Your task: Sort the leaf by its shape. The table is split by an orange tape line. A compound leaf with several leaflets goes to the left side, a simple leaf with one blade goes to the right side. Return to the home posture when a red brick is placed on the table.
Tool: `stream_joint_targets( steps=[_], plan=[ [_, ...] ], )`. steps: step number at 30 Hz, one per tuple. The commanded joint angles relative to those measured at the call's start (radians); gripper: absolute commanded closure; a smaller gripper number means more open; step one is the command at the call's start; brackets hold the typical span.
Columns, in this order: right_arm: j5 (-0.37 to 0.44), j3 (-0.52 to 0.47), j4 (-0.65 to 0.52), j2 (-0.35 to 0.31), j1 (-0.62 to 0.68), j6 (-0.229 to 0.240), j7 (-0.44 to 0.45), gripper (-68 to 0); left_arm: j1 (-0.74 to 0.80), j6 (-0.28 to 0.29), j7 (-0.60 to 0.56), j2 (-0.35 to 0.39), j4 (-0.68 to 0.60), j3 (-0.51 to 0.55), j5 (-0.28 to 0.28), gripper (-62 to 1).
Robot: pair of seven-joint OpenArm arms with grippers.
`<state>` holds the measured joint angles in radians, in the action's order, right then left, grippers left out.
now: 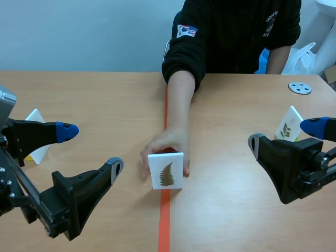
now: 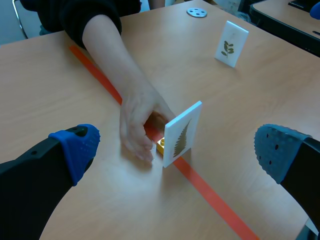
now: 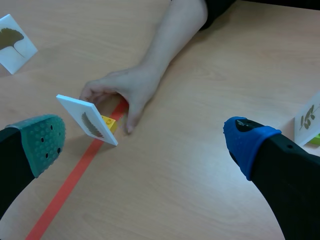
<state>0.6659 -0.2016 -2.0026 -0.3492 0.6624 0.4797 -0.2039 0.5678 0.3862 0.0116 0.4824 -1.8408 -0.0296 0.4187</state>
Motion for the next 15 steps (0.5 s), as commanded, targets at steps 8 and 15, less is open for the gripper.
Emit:
stream_joint_targets(
  steps=[8, 15],
  plan=[
    [0.011, -0.008, -0.001, -0.014, -0.011, 0.0, 0.01, -67.9, -0.003, 0.002, -0.01, 0.0, -0.004, 0.005, 0.006, -62.3],
    [0.007, 0.01, -0.001, -0.056, -0.012, 0.0, 0.007, -67.9, -0.003, 0.002, -0.011, 0.0, -0.004, 0.005, 0.006, -62.3]
  ],
)
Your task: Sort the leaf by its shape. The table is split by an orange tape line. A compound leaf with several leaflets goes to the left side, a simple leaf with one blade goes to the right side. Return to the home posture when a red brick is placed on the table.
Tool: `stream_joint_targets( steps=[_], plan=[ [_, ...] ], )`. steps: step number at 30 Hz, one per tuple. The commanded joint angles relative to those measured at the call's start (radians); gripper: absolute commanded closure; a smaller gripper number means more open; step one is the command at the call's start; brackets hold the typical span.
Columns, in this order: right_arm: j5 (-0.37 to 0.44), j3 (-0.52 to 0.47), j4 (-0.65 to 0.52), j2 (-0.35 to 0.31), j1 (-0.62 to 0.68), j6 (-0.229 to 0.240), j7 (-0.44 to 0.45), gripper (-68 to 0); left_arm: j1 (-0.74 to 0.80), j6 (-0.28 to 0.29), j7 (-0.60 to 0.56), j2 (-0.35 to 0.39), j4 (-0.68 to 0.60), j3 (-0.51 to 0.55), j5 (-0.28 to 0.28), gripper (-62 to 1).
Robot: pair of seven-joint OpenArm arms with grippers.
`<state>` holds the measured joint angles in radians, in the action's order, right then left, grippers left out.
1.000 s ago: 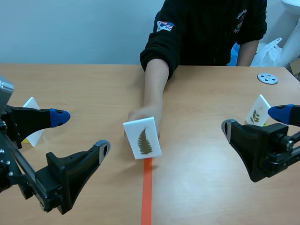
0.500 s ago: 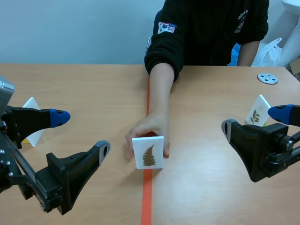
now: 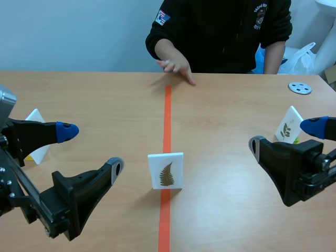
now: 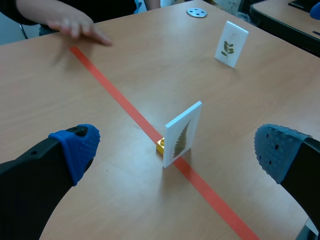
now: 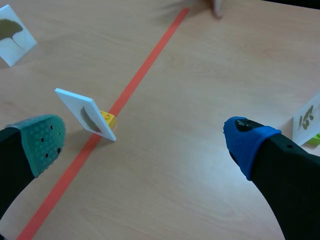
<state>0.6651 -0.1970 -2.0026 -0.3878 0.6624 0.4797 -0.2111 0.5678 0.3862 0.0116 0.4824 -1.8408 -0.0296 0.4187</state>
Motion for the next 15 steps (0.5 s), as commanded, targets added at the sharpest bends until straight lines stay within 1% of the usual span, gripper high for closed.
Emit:
stream_joint_targets(
  steps=[1, 7, 12, 15],
  plan=[
    [0.008, 0.011, 0.001, -0.024, -0.012, 0.0, 0.015, -67.9, -0.003, 0.002, -0.011, 0.0, -0.004, 0.005, 0.006, -62.3],
    [-0.024, 0.061, 0.036, -0.042, -0.047, 0.0, 0.019, -67.9, -0.003, 0.002, -0.011, 0.0, -0.004, 0.005, 0.006, -62.3],
    [-0.065, 0.129, 0.114, -0.042, -0.121, 0.001, 0.031, -67.9, -0.003, 0.002, -0.011, 0.0, -0.004, 0.005, 0.006, -62.3],
    [-0.096, 0.183, 0.171, -0.042, -0.176, 0.01, 0.045, -67.9, -0.003, 0.002, -0.011, 0.0, -0.004, 0.005, 0.006, -62.3]
  ],
)
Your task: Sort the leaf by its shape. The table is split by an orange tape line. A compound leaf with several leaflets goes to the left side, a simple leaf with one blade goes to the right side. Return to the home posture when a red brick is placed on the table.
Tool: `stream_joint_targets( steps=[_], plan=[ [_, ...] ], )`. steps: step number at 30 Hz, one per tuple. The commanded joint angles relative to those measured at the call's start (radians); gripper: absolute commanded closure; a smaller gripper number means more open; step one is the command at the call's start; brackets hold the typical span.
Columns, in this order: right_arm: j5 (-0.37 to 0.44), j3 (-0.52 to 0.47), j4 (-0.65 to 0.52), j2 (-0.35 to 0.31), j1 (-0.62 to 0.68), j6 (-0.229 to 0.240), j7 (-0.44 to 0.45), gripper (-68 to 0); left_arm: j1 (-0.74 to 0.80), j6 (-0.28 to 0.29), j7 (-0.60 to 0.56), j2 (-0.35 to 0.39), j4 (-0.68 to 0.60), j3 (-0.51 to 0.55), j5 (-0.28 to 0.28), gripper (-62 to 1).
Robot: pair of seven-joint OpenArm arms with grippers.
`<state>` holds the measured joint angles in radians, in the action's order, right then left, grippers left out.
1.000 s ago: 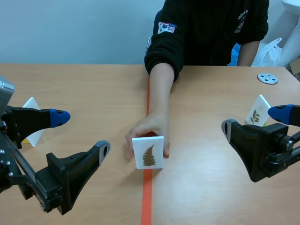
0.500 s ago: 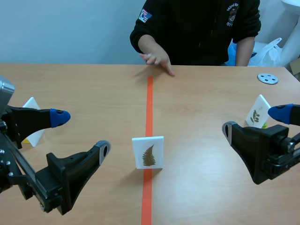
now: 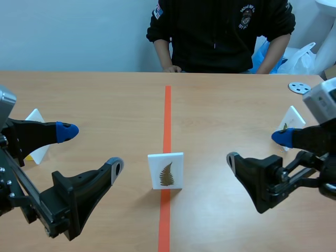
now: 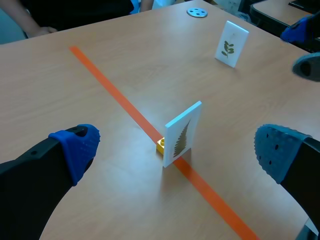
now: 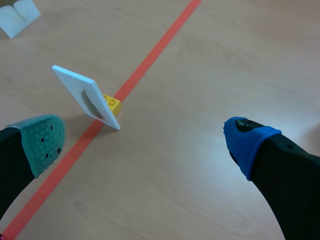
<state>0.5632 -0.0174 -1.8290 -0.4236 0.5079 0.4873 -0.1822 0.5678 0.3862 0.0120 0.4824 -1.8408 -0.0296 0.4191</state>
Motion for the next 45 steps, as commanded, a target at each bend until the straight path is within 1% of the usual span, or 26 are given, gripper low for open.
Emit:
stream_joint_targets(
  steps=[1, 3, 9, 13, 17, 23, 27, 29, 33, 37, 39, 41, 42, 45],
  plan=[
    [-0.004, 0.023, 0.016, -0.006, -0.043, 0.005, 0.02, -67.9, -0.003, 0.002, -0.011, 0.0, -0.004, 0.005, 0.006, -62.3],
    [-0.027, 0.064, 0.053, -0.006, -0.085, 0.005, 0.036, -67.9, -0.003, 0.002, -0.011, 0.0, -0.004, 0.005, 0.006, -62.3],
    [-0.14, 0.211, 0.171, -0.005, -0.222, 0.008, 0.09, -67.9, -0.003, 0.002, -0.012, 0.0, -0.004, 0.005, 0.006, -62.3],
    [-0.225, 0.307, 0.257, 0.0, -0.307, 0.008, 0.157, -67.9, -0.003, 0.001, -0.015, 0.0, -0.004, 0.005, 0.006, -62.3],
    [-0.307, 0.404, 0.371, 0.028, -0.406, 0.008, 0.197, -67.9, -0.003, 0.001, -0.015, -0.003, -0.004, 0.005, 0.006, -62.3],
    [-0.382, 0.529, 0.537, 0.078, -0.512, 0.007, 0.278, -67.9, -0.003, 0.001, -0.015, -0.003, -0.004, 0.005, 0.006, -62.3],
    [-0.454, 0.593, 0.605, 0.113, -0.554, -0.005, 0.308, -67.9, -0.003, 0.001, -0.015, -0.003, -0.004, 0.005, 0.006, -62.3],
    [-0.489, 0.623, 0.627, 0.123, -0.568, -0.024, 0.327, -67.9, -0.003, 0.001, -0.016, -0.003, -0.004, 0.005, 0.006, -62.3],
    [-0.519, 0.659, 0.643, 0.138, -0.575, -0.059, 0.336, -67.4, -0.003, 0.001, -0.015, -0.003, -0.004, 0.005, 0.006, -62.3],
    [-0.525, 0.681, 0.649, 0.139, -0.575, -0.083, 0.335, -52.2, -0.003, 0.001, -0.015, -0.003, -0.004, 0.005, 0.006, -62.3],
    [-0.532, 0.682, 0.652, 0.139, -0.574, -0.084, 0.335, -47.0, -0.003, 0.001, -0.015, -0.003, -0.004, 0.005, 0.006, -62.3],
    [-0.532, 0.682, 0.652, 0.139, -0.574, -0.094, 0.335, -42.5, -0.003, 0.001, -0.015, -0.003, -0.004, 0.005, 0.006, -62.3],
    [-0.532, 0.682, 0.652, 0.139, -0.574, -0.101, 0.335, -39.2, -0.003, 0.001, -0.015, -0.003, -0.004, 0.005, 0.006, -62.3],
    [-0.532, 0.682, 0.652, 0.138, -0.574, -0.102, 0.335, -30.5, -0.003, 0.001, -0.015, -0.003, -0.004, 0.005, 0.006, -62.3]
  ],
)
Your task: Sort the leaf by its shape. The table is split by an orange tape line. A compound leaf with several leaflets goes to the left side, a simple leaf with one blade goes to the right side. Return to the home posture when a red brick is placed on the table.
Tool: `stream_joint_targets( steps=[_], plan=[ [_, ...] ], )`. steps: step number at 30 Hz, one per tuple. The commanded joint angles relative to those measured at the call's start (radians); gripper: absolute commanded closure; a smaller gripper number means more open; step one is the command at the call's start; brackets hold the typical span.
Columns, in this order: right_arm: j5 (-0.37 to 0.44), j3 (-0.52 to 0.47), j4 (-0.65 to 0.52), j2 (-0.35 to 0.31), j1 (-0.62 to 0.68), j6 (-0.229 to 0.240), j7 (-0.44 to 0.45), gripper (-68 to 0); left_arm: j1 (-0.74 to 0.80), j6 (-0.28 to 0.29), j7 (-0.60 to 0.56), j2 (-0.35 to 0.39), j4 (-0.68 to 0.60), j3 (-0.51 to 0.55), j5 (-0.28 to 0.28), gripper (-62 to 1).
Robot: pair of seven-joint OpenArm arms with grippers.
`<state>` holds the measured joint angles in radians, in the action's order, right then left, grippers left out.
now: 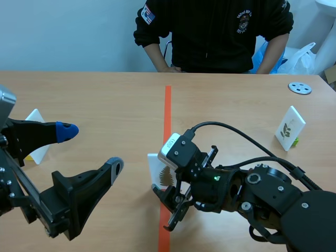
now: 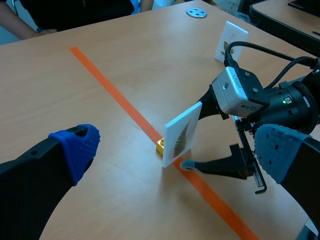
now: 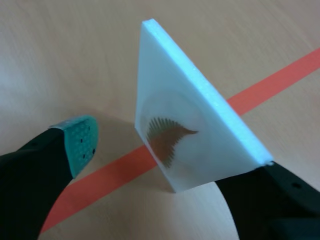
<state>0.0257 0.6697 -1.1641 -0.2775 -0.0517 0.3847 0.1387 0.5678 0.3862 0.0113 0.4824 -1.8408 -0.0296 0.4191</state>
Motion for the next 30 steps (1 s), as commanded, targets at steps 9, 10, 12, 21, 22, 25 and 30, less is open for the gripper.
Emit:
stream_joint_targets(
  steps=[9, 10, 12, 21, 22, 25, 30],
  plan=[
    [0.004, -0.005, -0.013, -0.008, -0.014, -0.019, 0.013, -7.8, -0.003, 0.001, -0.014, -0.003, -0.004, 0.005, 0.006, -62.3],
    [0.004, -0.005, -0.013, -0.008, -0.014, -0.019, 0.01, -7.8, -0.003, 0.001, -0.014, -0.003, -0.004, 0.005, 0.006, -62.3],
    [0.004, -0.005, -0.013, -0.008, -0.014, -0.019, 0.01, -5.9, -0.003, 0.001, -0.014, -0.003, -0.004, 0.005, 0.006, -62.3],
    [0.004, -0.026, -0.013, -0.008, -0.014, -0.019, 0.01, -1.9, -0.003, 0.001, -0.014, -0.003, -0.004, 0.005, 0.006, -62.3],
    [0.005, -0.037, -0.013, -0.008, -0.013, -0.018, 0.01, -1.9, -0.003, 0.001, -0.014, -0.003, -0.004, 0.005, 0.006, -62.3],
    [0.018, -0.074, -0.029, -0.008, -0.009, -0.018, 0.005, -1.9, -0.003, 0.001, -0.014, -0.003, -0.004, 0.005, 0.006, -62.3],
    [0.115, -0.151, -0.099, -0.013, 0.019, -0.017, -0.044, -1.9, -0.003, 0.001, -0.014, -0.003, -0.004, 0.005, 0.006, -62.3]
  ],
)
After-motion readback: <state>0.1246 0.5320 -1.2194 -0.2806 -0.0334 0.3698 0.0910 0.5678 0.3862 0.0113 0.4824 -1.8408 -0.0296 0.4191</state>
